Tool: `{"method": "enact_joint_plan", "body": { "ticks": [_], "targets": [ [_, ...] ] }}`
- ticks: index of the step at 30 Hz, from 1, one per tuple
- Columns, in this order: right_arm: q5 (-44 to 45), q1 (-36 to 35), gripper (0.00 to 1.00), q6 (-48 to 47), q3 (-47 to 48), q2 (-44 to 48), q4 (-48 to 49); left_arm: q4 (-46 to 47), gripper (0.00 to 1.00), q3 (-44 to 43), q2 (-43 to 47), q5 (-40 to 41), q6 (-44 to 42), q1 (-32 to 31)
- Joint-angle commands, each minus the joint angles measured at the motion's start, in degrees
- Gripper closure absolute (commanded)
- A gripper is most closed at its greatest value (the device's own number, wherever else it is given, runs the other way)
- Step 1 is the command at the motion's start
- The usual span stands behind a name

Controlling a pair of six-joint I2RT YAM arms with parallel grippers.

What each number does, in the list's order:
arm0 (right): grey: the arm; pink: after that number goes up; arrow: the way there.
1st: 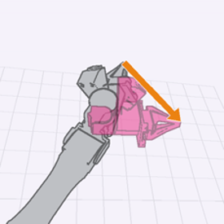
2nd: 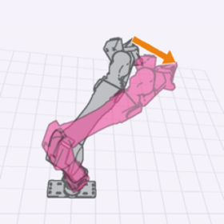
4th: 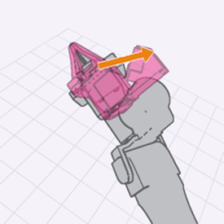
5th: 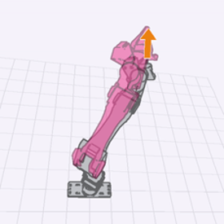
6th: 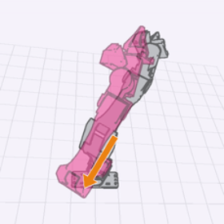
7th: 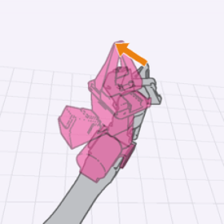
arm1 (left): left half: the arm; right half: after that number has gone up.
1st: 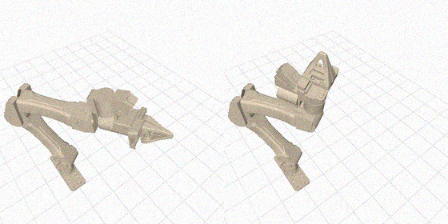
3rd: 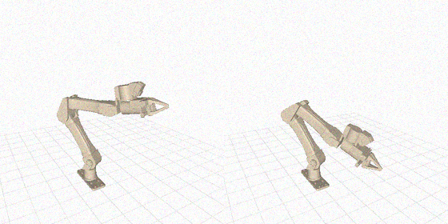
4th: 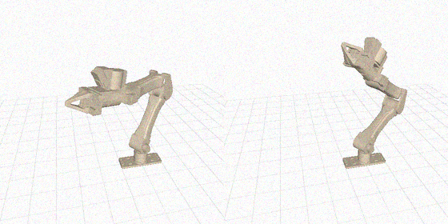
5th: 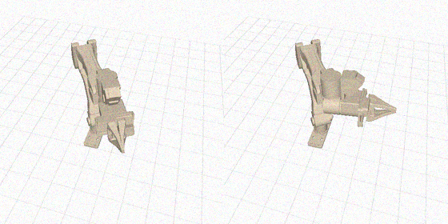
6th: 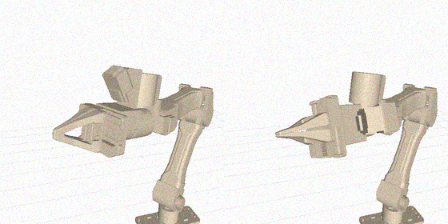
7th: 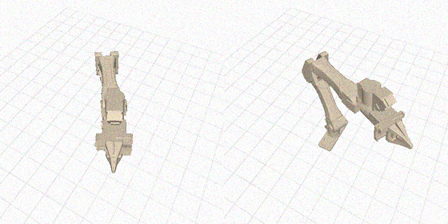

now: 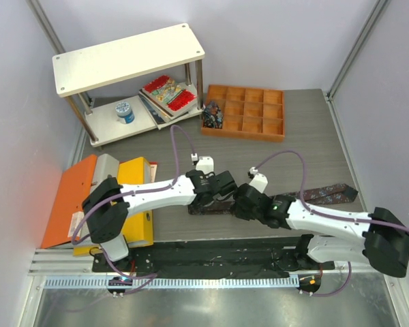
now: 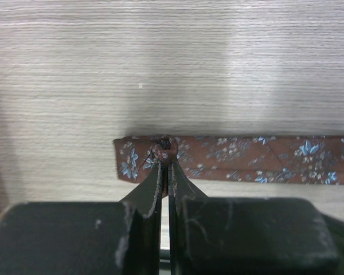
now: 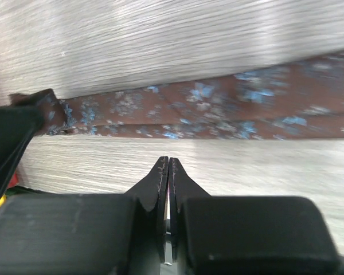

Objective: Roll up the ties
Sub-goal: Roll the tie at the center of the board.

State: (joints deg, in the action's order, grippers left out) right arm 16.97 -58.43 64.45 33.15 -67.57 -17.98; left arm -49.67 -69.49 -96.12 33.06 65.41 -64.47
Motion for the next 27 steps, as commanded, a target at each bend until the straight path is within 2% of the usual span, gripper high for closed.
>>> {"method": "enact_joint_plan", "body": {
  "ticks": [1, 6, 9, 16, 18, 22, 25, 27],
  "targets": [
    [5.26, 0.25, 0.93, 1.47, 0.08, 7.96, -2.49, -1.92, 1.0, -2.04, -6.09, 0.08, -0.54, -1.71],
    [5.88, 0.34, 0.93, 3.14, -2.73, 12.46, -4.43, -1.39, 0.96, -3.19, -9.7, -1.15, -0.72, -1.8],
    [5.79, 0.34, 0.93, 3.67, -3.79, 14.3, -4.96, -0.35, 0.9, -2.76, -10.32, -1.86, -0.63, -2.06],
    [5.79, 0.25, 0.93, 3.5, -3.35, 15.36, -5.75, 0.98, 0.61, -1.79, -8.39, -2.21, -1.07, -2.51],
    [5.79, 0.34, 0.93, 3.32, -2.83, 15.28, -5.75, 0.89, 0.57, -1.96, -7.77, -2.12, -1.24, -2.51],
    [5.88, 0.25, 0.93, 2.79, -1.86, 14.66, -6.1, 0.37, 0.42, -2.84, -6.63, -2.38, -1.86, -2.51],
    [6.14, 0.25, 0.93, 2.62, -1.24, 14.4, -6.37, -0.16, 0.36, -3.8, -6.02, -2.47, -1.95, -2.51],
    [6.32, 0.25, 0.93, 2.44, -0.63, 14.4, -6.72, -0.16, 0.35, -4.24, -5.58, -2.91, -2.04, -2.51]
  ]
}}
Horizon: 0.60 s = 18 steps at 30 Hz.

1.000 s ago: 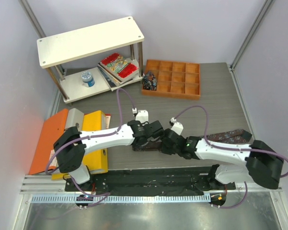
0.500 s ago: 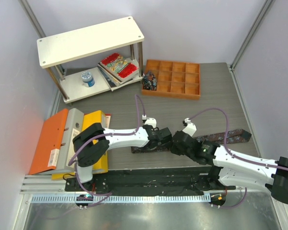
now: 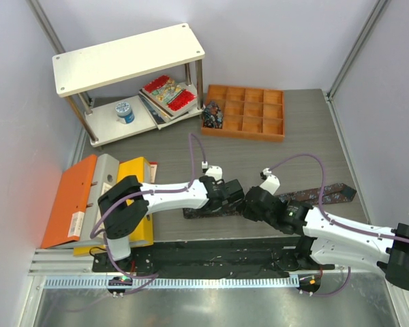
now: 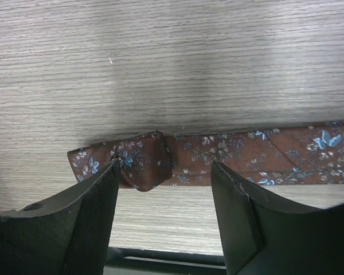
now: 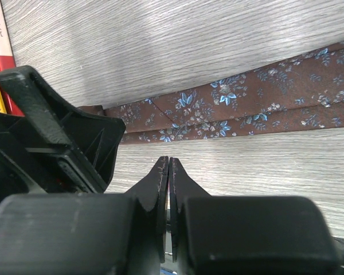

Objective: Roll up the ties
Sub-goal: Roll the tie at the center of the board.

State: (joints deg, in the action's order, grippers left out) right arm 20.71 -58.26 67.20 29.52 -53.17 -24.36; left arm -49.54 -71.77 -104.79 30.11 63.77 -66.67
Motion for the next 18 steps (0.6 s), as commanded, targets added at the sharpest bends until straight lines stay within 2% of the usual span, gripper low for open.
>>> {"method": "enact_joint_plan", "body": {
  "ticks": [1, 11, 18],
  "targets": [
    [2.67, 0.16, 0.92, -0.31, 3.18, -0.09, -0.69, -0.47, 0.35, -2.15, 3.63, -0.05, -0.4, -0.3],
    [0.83, 0.08, 0.93, -2.16, 5.72, -1.76, 0.27, -3.81, 0.34, -2.24, 8.72, 2.58, -0.84, -0.3],
    [-6.11, 0.16, 0.94, -4.79, 6.52, -6.68, 10.97, -8.2, 0.39, -1.89, 11.01, 6.36, 0.92, -0.04]
  ]
}}
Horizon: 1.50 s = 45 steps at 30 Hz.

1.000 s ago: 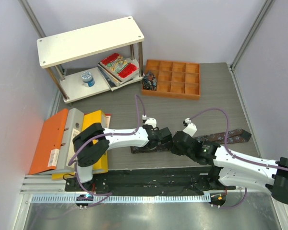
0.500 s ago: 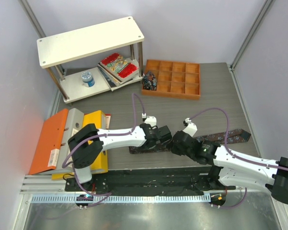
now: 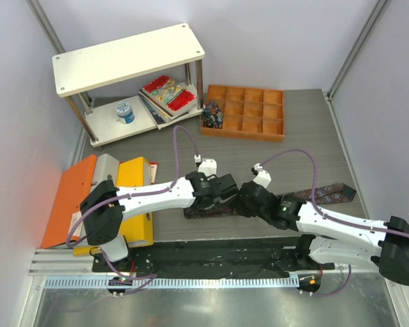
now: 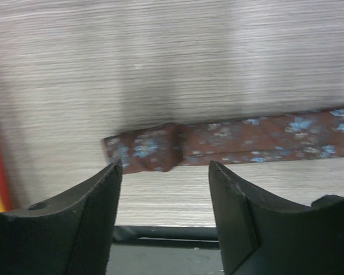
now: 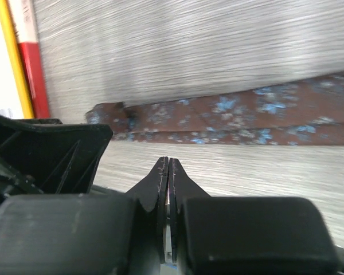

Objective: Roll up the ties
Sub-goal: Roll the tie at the center of the board.

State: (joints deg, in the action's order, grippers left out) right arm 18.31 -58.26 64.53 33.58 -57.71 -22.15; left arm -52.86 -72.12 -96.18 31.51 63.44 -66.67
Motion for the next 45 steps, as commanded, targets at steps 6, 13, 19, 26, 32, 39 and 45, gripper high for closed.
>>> {"method": "enact_joint_plan", "body": {
  "ticks": [6, 13, 19, 26, 32, 39, 45],
  "targets": [
    [-10.57, -0.45, 0.96, -4.32, 5.69, -10.04, 16.69, -6.64, 0.43, 4.08, 11.79, 6.81, 2.65, 1.72],
    [-13.56, -1.33, 0.99, -4.33, 10.62, -20.94, 21.53, -6.2, 0.38, 15.05, 24.36, 7.69, 4.67, 3.74],
    [-14.09, -1.68, 0.99, -5.38, 14.84, -27.89, 21.8, -2.42, 0.35, 21.66, 32.02, 5.94, 3.54, 4.71],
    [-12.24, -1.68, 0.99, -5.91, 14.59, -30.79, 21.89, 0.03, 0.34, 22.98, 32.55, 4.8, 1.43, 4.8],
    [-11.28, -1.42, 0.99, -5.91, 12.57, -32.46, 23.37, 5.64, 0.29, 25.0, 31.85, 2.86, 0.11, 4.8],
    [-9.43, -0.72, 0.99, -5.47, 9.05, -30.62, 23.38, 11.72, 0.27, 26.41, 29.65, -0.04, -2.35, 4.71],
    [-9.08, -0.19, 0.99, -4.94, 6.67, -29.56, 23.47, 16.9, 0.27, 26.94, 26.32, -0.92, -4.02, 4.89]
  ]
}}
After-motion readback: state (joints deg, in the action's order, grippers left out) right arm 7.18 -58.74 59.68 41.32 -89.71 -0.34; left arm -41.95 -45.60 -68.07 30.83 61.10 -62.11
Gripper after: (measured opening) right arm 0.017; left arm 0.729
